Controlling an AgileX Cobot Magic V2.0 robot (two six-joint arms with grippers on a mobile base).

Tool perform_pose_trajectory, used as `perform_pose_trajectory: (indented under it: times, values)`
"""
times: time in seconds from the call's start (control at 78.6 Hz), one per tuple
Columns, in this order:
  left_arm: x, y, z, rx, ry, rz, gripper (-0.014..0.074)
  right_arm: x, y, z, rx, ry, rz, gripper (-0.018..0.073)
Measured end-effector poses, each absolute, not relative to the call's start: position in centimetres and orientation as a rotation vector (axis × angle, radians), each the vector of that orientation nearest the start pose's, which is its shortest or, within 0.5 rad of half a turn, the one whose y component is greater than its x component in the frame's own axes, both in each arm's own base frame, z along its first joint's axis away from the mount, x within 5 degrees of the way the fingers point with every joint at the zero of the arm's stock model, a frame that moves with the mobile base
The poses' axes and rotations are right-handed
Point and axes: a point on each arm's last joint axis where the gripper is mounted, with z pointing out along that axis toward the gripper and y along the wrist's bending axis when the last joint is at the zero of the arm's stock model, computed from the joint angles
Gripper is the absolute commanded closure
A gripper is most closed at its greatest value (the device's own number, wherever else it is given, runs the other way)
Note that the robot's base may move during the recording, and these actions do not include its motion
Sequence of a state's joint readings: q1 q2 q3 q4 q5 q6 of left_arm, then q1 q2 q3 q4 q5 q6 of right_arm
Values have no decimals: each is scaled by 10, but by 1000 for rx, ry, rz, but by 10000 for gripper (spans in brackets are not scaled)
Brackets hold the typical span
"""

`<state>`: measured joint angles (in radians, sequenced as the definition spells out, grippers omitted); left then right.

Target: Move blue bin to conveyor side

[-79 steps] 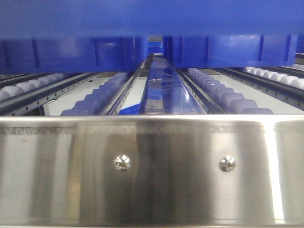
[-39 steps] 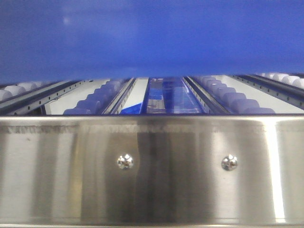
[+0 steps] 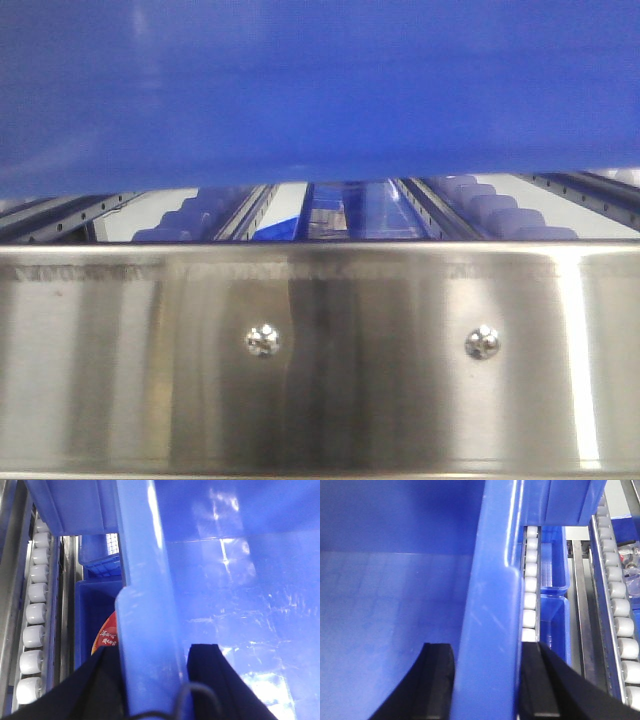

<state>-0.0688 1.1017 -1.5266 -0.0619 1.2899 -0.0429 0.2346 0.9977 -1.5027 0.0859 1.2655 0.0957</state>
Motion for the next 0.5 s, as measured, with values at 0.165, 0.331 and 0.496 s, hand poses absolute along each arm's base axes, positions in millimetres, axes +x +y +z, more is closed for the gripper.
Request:
perform_pose_trajectory:
  times: [0.165, 0.331, 0.496]
  values:
    - [178, -18, 471, 39, 2350, -133, 607, 140, 41, 483, -172, 2249, 284, 641]
    - [179, -18, 471, 39, 2346, -133, 607, 140, 41, 483, -172, 2249, 284, 641]
    - [179, -18, 471, 39, 2337, -134, 607, 140, 41, 483, -172, 2249, 284, 641]
